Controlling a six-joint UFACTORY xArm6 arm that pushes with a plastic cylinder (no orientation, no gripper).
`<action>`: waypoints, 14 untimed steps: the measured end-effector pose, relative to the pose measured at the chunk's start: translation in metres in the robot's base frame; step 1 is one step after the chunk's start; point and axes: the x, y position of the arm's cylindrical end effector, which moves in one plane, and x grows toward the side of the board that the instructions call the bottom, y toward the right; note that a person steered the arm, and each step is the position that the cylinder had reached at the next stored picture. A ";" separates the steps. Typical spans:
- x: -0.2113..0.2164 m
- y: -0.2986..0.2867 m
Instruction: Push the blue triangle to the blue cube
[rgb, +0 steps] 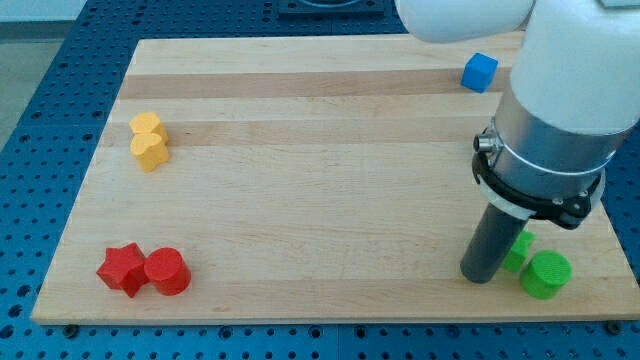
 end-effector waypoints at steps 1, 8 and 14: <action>0.011 0.015; -0.088 0.090; -0.235 0.063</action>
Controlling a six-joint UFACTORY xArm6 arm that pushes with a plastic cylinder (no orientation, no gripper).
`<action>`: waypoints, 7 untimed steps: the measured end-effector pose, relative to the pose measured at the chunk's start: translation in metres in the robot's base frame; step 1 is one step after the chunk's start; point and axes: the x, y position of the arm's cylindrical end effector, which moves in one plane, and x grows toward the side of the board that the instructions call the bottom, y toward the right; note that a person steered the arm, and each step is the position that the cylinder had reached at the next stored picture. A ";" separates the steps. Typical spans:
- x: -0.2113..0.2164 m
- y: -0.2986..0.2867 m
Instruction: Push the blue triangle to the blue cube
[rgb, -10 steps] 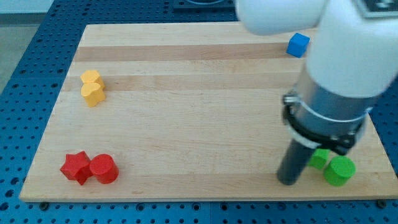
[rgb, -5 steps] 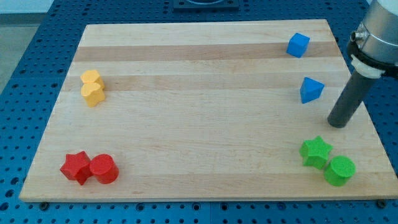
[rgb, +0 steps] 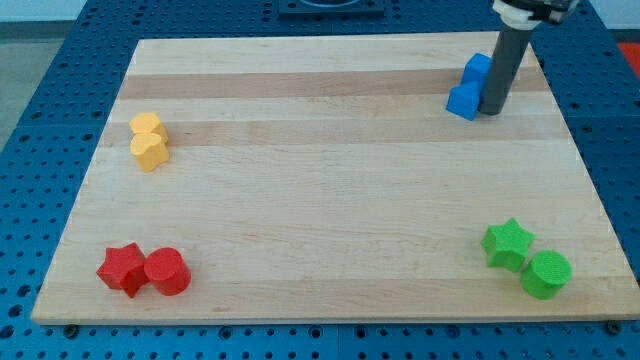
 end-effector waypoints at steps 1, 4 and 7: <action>0.019 0.000; 0.033 -0.058; -0.001 -0.032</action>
